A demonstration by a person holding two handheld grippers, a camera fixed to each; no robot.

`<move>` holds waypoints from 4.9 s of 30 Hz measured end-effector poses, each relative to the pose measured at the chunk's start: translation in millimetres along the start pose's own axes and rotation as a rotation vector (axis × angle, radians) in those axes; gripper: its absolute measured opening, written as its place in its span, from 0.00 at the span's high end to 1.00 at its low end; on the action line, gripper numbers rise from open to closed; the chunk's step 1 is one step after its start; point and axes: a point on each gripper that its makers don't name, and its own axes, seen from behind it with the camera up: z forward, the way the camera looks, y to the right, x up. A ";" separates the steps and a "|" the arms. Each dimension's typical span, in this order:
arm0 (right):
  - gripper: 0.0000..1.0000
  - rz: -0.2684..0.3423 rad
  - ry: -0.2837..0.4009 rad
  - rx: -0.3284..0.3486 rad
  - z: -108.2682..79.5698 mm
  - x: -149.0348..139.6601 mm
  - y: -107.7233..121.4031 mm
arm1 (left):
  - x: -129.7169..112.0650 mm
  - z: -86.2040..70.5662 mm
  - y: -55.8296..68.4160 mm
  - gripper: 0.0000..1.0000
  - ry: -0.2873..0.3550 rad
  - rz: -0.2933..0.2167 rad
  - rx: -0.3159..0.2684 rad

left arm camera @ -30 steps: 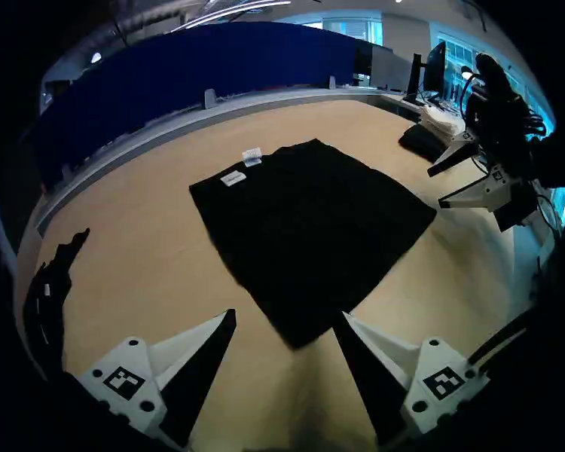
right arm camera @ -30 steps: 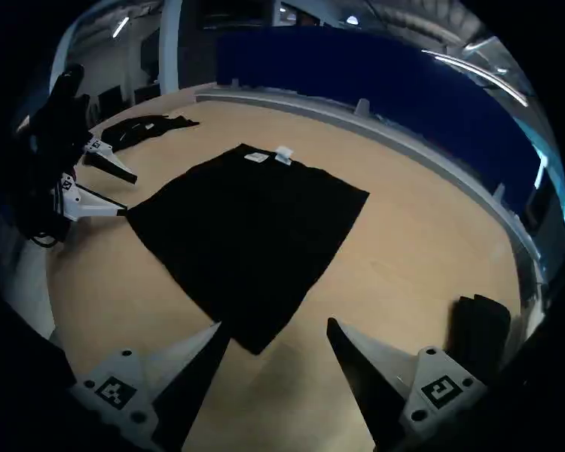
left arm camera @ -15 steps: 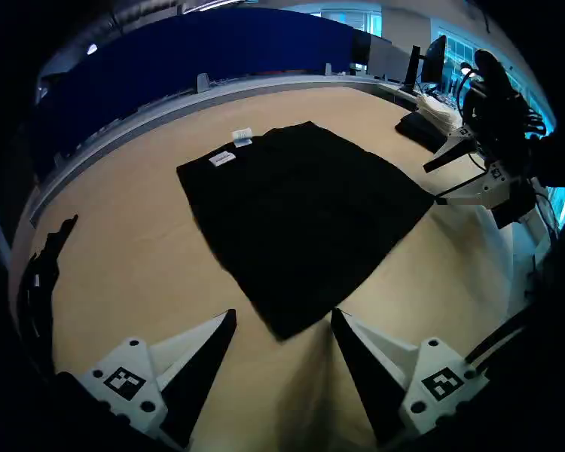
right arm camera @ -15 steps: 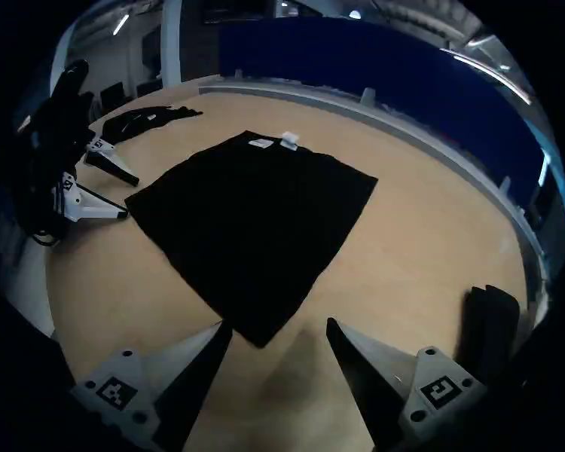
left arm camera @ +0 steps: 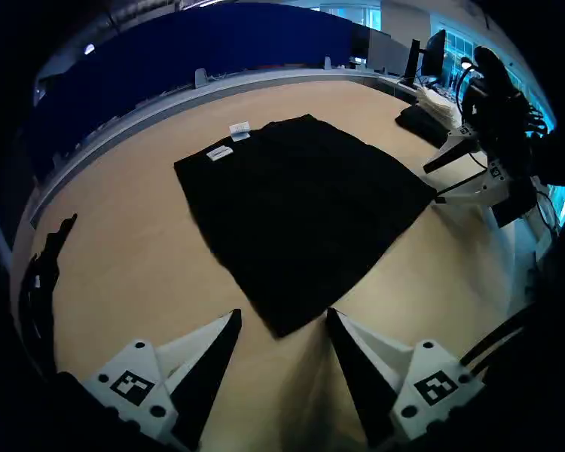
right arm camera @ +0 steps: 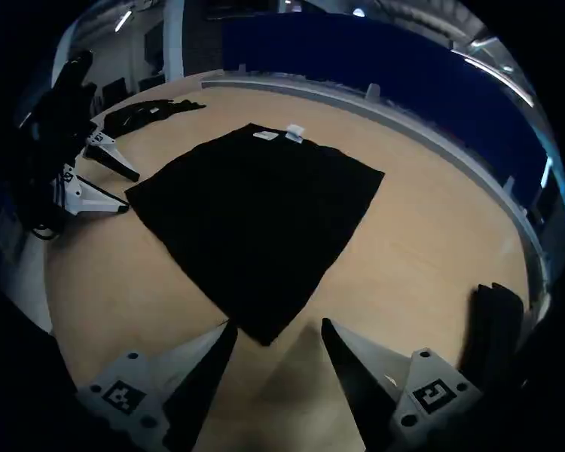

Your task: Fold towel

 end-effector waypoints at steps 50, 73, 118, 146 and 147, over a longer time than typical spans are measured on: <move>0.85 0.046 0.022 0.055 -21.0 21.8 -4.3 | 24.0 -21.5 0.4 0.89 -0.004 -0.051 -0.008; 0.86 0.056 0.095 0.081 -89.4 72.5 -9.4 | 77.5 -84.0 -0.4 0.89 0.066 -0.129 0.014; 0.86 0.094 0.049 0.065 -51.9 106.5 31.4 | 108.6 -51.7 -39.0 0.89 0.103 -0.205 0.042; 0.86 0.196 -0.016 0.029 29.2 102.1 67.9 | 106.4 26.5 -64.8 0.88 0.060 -0.197 0.024; 0.86 0.199 -0.018 0.025 31.7 102.0 68.8 | 105.8 28.9 -66.7 0.88 0.058 -0.198 0.030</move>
